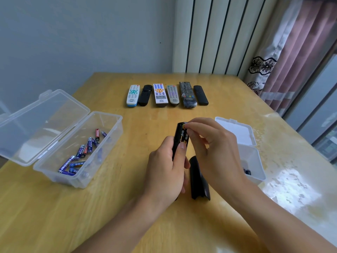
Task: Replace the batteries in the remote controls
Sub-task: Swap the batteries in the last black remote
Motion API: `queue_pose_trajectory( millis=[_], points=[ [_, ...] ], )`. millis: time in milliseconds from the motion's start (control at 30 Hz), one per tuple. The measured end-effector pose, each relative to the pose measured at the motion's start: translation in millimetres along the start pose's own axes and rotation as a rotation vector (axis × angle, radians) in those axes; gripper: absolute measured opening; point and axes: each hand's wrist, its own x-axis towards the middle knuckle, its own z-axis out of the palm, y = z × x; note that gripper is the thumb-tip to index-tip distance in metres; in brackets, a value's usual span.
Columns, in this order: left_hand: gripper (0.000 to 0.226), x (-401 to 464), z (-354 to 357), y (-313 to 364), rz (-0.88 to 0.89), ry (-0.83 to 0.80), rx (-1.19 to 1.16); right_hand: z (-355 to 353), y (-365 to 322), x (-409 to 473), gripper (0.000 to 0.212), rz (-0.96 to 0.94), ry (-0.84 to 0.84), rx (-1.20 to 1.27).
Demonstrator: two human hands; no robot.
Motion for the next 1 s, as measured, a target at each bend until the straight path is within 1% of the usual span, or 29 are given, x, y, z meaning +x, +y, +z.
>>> queue_pose_trajectory(
  millis=[100,133,200,267,400,533,800,900,933,1000],
  points=[
    [0.024,3,-2,-1,-0.033,-0.034,-0.024,-2,2,3,0.009,0.038,-0.034,0.004],
    [0.022,5,-4,-1,-0.045,-0.052,-0.035,-4,2,5,0.012,0.045,-0.062,-0.004],
    [0.014,8,-9,-2,-0.063,-0.095,-0.061,-10,6,8,0.024,0.046,-0.138,-0.019],
    [0.013,9,-13,-2,-0.066,-0.138,-0.049,-17,9,10,0.03,0.028,-0.196,-0.034],
    [0.008,7,-13,-4,-0.06,-0.166,0.03,-22,12,12,0.031,0.019,-0.229,-0.053],
    [0.006,6,-11,-7,-0.052,-0.178,0.118,-25,13,13,0.034,-0.003,-0.281,-0.125],
    [0.007,9,-14,-4,0.003,-0.179,0.181,-21,10,7,0.029,-0.051,-0.235,-0.176],
    [0.009,6,-12,-4,-0.018,-0.197,0.181,-18,11,8,0.016,-0.081,-0.202,-0.232],
    [0.009,4,-9,-4,-0.019,-0.222,0.194,-19,13,10,0.01,-0.083,-0.171,-0.242],
    [0.009,0,-3,-3,-0.03,-0.278,0.199,-21,15,15,0.004,-0.062,-0.141,-0.211]
  ],
)
